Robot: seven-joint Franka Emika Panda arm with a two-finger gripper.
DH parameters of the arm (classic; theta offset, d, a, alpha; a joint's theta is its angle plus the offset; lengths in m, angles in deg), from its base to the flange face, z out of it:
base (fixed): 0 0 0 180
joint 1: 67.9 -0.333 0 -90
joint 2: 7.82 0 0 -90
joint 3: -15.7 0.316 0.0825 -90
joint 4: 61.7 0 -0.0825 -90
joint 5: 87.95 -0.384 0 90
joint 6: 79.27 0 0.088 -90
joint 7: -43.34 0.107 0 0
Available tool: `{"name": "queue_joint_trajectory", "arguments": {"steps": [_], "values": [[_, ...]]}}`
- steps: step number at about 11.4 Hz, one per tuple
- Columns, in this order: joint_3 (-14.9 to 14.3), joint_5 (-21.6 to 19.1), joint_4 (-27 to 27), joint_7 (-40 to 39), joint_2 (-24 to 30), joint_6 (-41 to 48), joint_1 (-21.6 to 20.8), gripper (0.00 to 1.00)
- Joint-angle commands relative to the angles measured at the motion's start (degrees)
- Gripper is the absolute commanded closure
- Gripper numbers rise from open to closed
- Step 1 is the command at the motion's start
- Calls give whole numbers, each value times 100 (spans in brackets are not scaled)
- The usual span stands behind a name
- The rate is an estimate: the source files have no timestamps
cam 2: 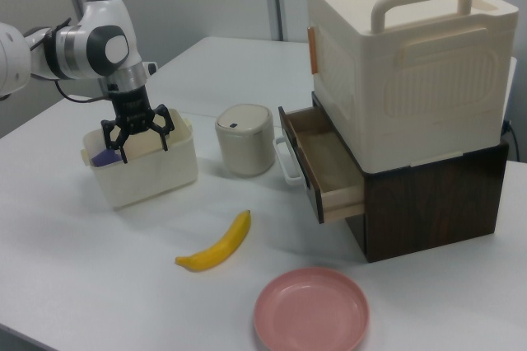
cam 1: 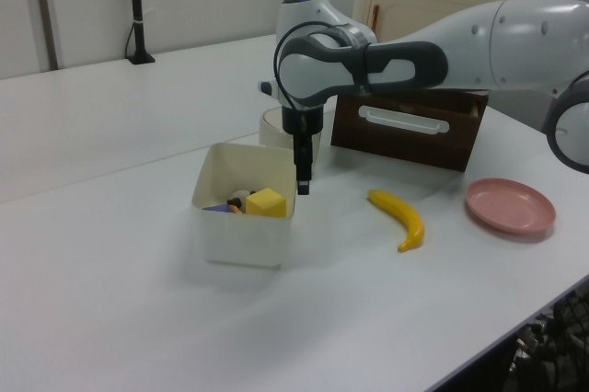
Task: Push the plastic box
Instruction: 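Push the cream plastic box away from the banana with the gripper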
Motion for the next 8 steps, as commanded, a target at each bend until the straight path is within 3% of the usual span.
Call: {"name": "queue_joint_trajectory", "arguments": {"steps": [1, 8], "values": [[-67, 350, 35, 456, -228, -450, -222, 0], [-67, 431, 17, 1011, -290, -742, -398, 0]]}}
